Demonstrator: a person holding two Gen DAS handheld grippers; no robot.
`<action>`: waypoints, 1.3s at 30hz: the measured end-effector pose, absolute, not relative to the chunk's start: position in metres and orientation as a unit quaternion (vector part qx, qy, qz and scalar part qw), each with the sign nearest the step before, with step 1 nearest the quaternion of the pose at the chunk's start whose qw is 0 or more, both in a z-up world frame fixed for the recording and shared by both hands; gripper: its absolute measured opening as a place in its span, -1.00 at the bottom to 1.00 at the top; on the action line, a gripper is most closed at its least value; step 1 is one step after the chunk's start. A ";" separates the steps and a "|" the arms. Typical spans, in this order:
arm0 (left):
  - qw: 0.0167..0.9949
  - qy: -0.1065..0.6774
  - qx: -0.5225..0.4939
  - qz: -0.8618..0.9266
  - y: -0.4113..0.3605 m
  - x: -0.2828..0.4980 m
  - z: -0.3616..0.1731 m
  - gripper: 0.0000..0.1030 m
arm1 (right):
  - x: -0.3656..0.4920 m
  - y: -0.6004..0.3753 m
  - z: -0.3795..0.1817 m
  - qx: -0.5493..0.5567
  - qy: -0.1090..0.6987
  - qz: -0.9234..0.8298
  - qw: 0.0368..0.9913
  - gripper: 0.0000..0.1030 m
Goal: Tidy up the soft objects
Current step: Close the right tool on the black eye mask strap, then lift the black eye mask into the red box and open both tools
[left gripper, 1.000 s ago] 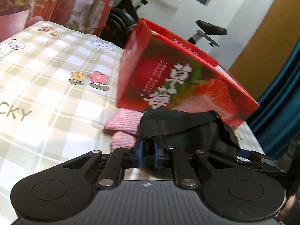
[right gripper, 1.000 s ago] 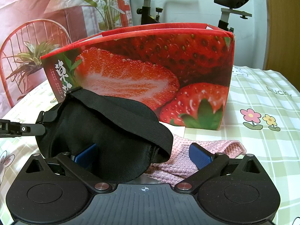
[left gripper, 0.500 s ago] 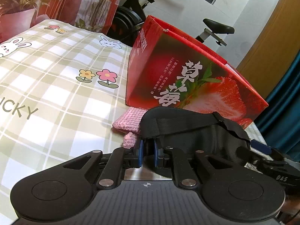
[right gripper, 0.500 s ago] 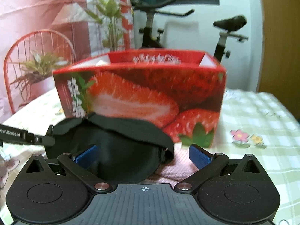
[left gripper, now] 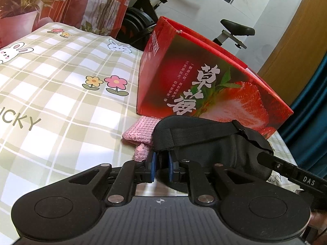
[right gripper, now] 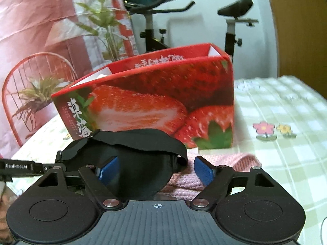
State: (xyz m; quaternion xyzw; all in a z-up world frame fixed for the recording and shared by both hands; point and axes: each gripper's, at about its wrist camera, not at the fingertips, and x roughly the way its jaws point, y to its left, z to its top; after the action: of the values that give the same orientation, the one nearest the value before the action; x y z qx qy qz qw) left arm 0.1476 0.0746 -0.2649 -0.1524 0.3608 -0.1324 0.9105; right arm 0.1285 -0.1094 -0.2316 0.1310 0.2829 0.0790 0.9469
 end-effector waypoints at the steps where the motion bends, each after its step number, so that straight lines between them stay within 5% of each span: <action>1: 0.911 0.361 -0.152 -0.133 0.074 0.148 -0.265 -0.72 | 0.128 -0.112 -0.232 0.138 0.281 0.083 0.946 0.49; 9: 0.911 0.361 -0.150 -0.132 0.073 0.148 -0.265 -0.71 | 0.115 -0.107 -0.211 0.141 0.229 0.108 0.957 0.08; 14: 0.911 0.360 -0.151 -0.133 0.073 0.148 -0.265 -0.71 | 0.112 -0.105 -0.202 0.143 0.217 0.130 0.957 -0.51; 17: 0.911 0.360 -0.151 -0.133 0.073 0.147 -0.265 -0.71 | 0.113 -0.104 -0.204 0.143 0.222 0.129 0.956 -0.69; 30: 0.912 0.359 -0.146 -0.134 0.071 0.146 -0.263 -0.71 | 0.111 -0.109 -0.201 0.158 0.207 0.142 0.955 -0.31; 39: 0.912 0.359 -0.147 -0.134 0.072 0.146 -0.263 -0.71 | 0.111 -0.119 -0.202 0.173 0.208 0.119 0.955 -0.50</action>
State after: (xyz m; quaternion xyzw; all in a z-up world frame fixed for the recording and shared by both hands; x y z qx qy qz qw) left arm 0.1457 0.0721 -0.2631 -0.1474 0.3589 -0.1344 0.9118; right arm 0.1108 -0.1192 -0.2024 0.1729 0.2077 0.1194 0.9554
